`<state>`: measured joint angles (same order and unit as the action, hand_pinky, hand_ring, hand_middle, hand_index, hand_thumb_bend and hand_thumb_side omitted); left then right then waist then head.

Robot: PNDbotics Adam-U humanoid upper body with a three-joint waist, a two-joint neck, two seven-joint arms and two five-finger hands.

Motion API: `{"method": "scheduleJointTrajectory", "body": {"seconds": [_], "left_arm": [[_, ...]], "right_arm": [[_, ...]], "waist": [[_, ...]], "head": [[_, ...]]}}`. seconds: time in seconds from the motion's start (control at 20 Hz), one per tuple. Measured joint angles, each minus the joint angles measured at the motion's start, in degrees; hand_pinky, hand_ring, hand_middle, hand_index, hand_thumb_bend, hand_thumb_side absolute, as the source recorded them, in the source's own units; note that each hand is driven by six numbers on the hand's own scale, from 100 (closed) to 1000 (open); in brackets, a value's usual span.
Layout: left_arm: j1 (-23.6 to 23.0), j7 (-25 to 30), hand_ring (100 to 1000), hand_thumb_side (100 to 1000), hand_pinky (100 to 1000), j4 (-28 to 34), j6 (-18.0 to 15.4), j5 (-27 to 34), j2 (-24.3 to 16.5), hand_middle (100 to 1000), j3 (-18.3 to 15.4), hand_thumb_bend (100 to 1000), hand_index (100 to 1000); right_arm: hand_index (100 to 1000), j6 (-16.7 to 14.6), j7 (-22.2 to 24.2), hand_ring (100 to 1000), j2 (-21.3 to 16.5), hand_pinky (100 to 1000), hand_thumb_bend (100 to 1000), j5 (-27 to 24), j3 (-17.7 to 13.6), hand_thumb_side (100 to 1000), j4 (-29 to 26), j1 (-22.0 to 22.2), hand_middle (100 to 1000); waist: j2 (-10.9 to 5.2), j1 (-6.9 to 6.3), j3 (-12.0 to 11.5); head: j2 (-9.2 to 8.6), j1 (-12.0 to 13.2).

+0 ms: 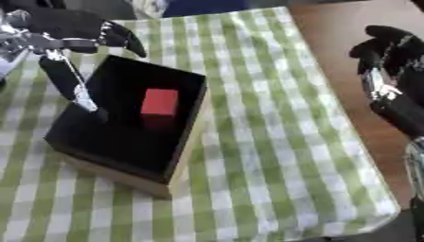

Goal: Pick up objects on the table and place them in the box.

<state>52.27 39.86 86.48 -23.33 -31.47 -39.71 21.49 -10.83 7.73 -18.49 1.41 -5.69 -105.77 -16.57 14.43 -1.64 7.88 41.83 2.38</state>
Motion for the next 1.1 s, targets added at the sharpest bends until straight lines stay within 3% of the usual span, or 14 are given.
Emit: {"method": "scheduleJointTrajectory", "body": {"seconds": [0.55,1.1], "left_arm": [[-9.7,-2.8,768,488,833,9.4,5.1,5.0,-5.3,777,-10.2,755,883],[-17.3,-11.7,723,489,818,10.7,11.2,7.0,-3.1,745,-19.2,684,847]], "right_arm": [[824,-0.1,-0.2,710,0.0,845,100,0.0,-0.3,431,0.2,0.0,625],[823,-0.2,-0.4,710,0.2,845,100,0.0,-0.3,428,0.2,0.0,625]], "waist": [[0.08,0.86,-1.0],[0.29,1.9,-1.9]], "head": [[-0.04,0.0],[-0.1,0.9]]}}
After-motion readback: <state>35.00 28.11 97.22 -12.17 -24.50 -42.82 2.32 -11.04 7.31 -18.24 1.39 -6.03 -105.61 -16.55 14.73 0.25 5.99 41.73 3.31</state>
